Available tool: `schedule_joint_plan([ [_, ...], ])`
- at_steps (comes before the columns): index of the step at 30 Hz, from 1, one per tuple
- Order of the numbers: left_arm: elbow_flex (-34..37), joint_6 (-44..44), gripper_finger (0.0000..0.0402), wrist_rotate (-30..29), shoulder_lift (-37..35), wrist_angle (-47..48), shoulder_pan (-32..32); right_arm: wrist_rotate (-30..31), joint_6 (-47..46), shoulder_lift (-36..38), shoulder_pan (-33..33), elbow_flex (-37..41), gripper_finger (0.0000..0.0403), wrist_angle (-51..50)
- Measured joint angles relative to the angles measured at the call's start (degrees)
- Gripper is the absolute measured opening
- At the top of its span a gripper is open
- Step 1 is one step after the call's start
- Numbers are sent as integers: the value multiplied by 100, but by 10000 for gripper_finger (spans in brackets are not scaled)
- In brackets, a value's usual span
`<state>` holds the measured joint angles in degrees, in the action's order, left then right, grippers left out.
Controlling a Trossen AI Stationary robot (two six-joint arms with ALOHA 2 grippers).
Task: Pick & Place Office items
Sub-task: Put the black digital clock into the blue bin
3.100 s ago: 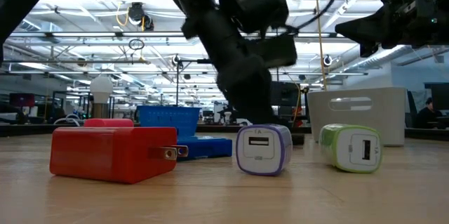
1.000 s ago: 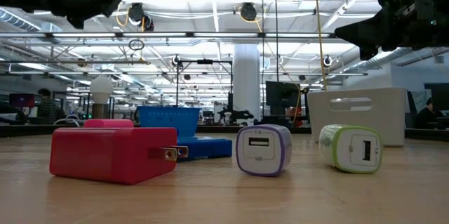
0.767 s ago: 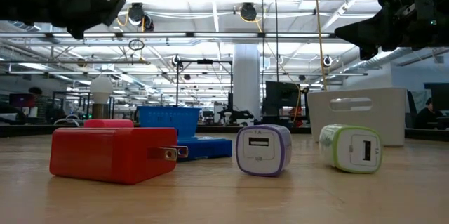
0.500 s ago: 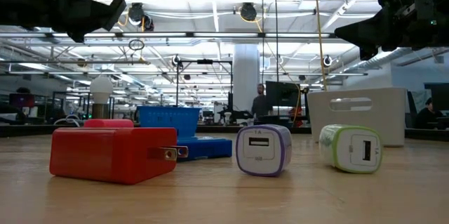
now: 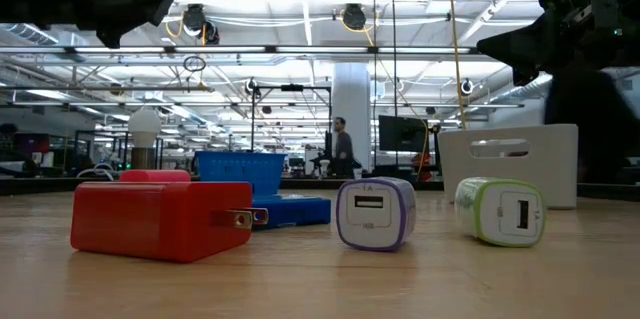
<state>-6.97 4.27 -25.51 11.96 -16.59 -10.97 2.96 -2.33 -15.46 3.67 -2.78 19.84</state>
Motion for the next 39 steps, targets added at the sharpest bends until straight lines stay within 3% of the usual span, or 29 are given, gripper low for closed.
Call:
schedule_joint_plan([
  [11,-1710,-459,145,-40,1254,1510,793,0,0,2,0,0,4,2],
  [18,-2482,-645,145,613,2450,2212,1423,0,2,0,1,-1,4,0],
  [28,-2815,-753,145,1593,4149,2317,2416,0,2,2,-1,-1,4,0],
  [39,-2824,-763,145,2104,5819,2293,3098,0,15,2,0,1,4,-2],
])
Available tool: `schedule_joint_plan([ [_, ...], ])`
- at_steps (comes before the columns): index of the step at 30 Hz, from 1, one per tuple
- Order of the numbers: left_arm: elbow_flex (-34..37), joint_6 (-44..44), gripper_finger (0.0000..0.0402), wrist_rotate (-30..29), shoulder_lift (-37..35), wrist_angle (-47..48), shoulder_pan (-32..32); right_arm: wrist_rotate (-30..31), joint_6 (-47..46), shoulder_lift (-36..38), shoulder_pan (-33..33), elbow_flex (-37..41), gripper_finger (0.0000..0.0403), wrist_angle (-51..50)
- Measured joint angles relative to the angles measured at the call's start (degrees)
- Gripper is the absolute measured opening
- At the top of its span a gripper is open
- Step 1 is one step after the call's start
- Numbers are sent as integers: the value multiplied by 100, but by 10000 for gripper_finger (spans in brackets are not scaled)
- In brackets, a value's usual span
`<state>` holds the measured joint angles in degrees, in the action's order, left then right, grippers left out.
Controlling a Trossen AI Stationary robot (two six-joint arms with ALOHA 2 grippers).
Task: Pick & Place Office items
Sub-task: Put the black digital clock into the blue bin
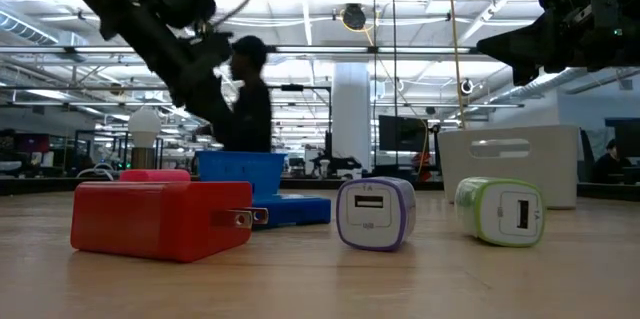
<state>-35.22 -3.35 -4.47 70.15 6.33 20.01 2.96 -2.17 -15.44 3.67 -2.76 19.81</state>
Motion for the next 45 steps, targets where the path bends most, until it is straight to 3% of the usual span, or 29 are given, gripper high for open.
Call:
schedule_joint_plan([
  [6,-1,272,145,329,603,-49,-104,-2,2,0,-1,0,4,-2],
  [21,-5,600,145,405,1622,-637,-220,-2,-4,-2,-1,0,4,-8],
  [34,-134,565,145,463,1834,-599,-201,0,2,-22,-1,-2,4,-48],
  [45,-178,564,248,448,1800,-539,-214,-1,2,-22,-1,0,4,-85],
])
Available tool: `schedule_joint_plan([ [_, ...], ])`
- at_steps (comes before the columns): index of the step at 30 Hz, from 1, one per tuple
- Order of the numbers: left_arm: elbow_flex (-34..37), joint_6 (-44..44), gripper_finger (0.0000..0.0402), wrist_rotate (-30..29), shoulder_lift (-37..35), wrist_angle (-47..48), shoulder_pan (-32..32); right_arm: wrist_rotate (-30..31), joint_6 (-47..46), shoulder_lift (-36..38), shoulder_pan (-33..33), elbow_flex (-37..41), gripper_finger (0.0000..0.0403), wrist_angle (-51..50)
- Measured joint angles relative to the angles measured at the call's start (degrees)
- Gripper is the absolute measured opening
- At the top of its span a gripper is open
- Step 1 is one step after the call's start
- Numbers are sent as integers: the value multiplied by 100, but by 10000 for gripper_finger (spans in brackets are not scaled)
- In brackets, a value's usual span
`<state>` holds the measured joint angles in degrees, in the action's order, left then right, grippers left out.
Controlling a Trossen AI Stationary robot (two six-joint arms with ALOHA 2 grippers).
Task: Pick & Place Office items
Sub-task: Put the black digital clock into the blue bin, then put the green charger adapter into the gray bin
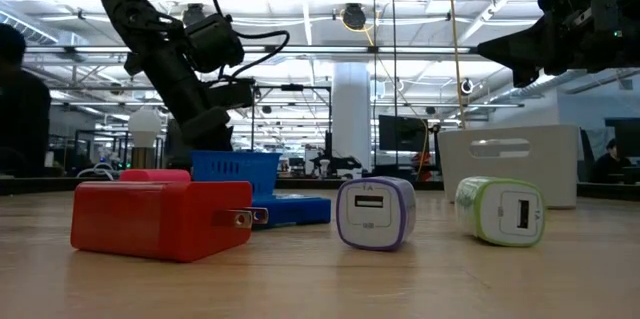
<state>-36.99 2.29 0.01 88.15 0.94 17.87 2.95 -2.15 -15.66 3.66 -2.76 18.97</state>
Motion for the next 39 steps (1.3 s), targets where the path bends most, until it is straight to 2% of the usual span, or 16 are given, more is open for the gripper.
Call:
schedule_joint_plan([
  [7,-4,65,271,-4,-481,238,-2,-1,-11,-2,1,-2,4,-9],
  [16,-7,67,266,1,-1927,898,-51,-1,-15,-2,2,-1,4,-14],
  [21,-8,153,213,213,-2836,1089,-317,1,-15,-2,0,-2,4,-12],
  [32,39,220,13,275,-4751,1256,-1019,-1,-17,-2,0,-1,4,-24],
  [35,199,227,10,198,-5330,1255,-1208,-1,-17,-2,0,-2,4,-42],
  [39,457,67,5,-211,-5976,1274,-1428,-1,-17,-2,0,-2,4,-40],
])
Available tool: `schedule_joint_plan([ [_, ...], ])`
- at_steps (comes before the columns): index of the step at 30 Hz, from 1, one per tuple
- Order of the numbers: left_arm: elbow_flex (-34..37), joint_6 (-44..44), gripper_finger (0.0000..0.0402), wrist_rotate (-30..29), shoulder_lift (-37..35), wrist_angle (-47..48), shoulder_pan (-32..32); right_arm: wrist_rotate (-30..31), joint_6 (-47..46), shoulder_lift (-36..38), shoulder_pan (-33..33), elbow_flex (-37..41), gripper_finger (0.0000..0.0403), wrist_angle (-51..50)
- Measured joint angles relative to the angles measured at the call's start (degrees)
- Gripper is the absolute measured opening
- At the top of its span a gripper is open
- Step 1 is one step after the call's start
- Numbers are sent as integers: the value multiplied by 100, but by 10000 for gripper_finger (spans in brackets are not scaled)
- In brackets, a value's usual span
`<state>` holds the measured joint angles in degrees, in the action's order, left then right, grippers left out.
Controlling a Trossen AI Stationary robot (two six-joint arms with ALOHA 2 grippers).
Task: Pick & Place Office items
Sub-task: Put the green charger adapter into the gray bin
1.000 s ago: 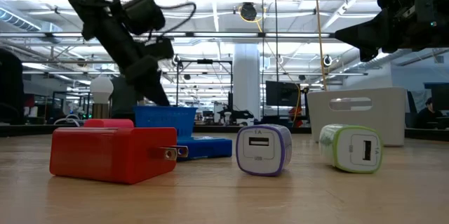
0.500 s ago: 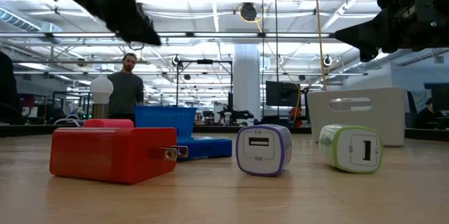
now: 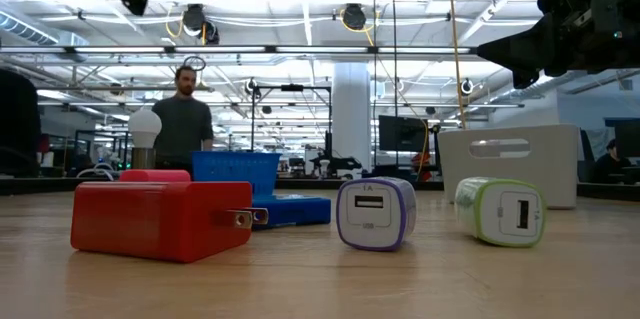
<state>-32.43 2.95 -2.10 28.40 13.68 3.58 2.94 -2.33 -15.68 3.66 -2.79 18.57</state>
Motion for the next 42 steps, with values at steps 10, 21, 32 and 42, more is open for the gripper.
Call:
schedule_joint_plan([
  [10,856,-46,4,-698,-1537,102,-389,0,0,0,0,1,4,-2],
  [21,2133,-22,3,-797,-2796,-367,-580,0,-24,0,1,1,4,-9],
  [32,2813,91,2,-554,-2810,-793,-683,0,-24,-38,0,0,4,-11],
  [42,2958,143,6,-528,-2804,-989,-679,0,-12,-66,0,0,4,-7],
])
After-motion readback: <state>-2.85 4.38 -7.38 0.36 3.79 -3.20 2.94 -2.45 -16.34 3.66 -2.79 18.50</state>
